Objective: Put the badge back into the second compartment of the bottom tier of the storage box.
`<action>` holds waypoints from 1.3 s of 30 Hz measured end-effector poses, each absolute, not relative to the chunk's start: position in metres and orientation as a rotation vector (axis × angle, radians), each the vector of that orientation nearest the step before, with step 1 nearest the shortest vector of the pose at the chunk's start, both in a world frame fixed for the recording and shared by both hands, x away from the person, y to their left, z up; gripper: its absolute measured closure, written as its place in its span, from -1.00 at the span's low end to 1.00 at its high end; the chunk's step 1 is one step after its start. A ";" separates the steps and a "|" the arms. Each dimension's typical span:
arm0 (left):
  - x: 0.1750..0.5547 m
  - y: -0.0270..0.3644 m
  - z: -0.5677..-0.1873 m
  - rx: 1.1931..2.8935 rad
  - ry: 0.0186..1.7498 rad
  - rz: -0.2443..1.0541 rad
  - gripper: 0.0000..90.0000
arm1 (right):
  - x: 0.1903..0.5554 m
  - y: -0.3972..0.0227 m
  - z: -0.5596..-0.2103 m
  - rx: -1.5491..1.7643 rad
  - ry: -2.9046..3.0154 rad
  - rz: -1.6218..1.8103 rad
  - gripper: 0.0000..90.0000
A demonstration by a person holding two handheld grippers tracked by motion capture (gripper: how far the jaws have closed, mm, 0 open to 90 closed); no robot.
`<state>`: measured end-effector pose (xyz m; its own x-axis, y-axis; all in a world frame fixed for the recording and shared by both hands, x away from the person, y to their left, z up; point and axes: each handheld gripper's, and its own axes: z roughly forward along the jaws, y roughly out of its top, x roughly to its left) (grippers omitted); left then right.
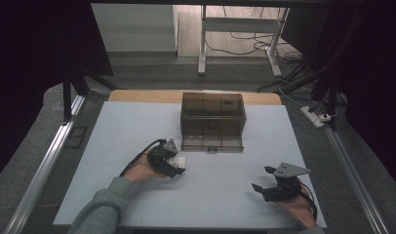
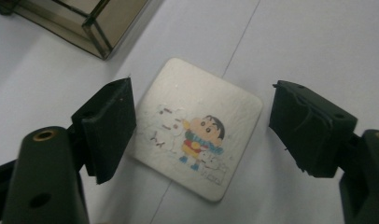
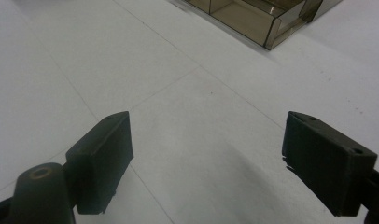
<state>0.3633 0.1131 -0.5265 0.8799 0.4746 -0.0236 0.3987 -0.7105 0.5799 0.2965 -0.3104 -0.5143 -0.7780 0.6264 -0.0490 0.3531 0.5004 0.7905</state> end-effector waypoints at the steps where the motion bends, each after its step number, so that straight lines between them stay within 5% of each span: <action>1: 0.364 0.113 -0.527 2.453 0.632 0.175 -0.50 | 0.297 -0.310 -0.514 0.820 2.418 1.162 -0.64; 18: 0.365 0.114 -0.532 2.465 0.615 0.176 -0.53 | 0.297 -0.310 -0.515 0.816 2.429 1.148 -0.64; 25: 0.363 0.114 -0.530 2.474 0.570 0.165 -0.28 | 0.297 -0.310 -0.515 0.818 2.427 1.147 -0.64; 39: 0.363 0.116 -0.528 2.468 0.597 0.169 -0.27 | 0.296 -0.310 -0.514 0.818 2.418 1.151 -0.63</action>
<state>0.3633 0.1161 -0.5280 0.8913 0.4531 -0.0142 0.3785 -0.7266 0.5734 0.2963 -0.3100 -0.5144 -0.7765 0.6276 -0.0561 0.3521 0.5060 0.7874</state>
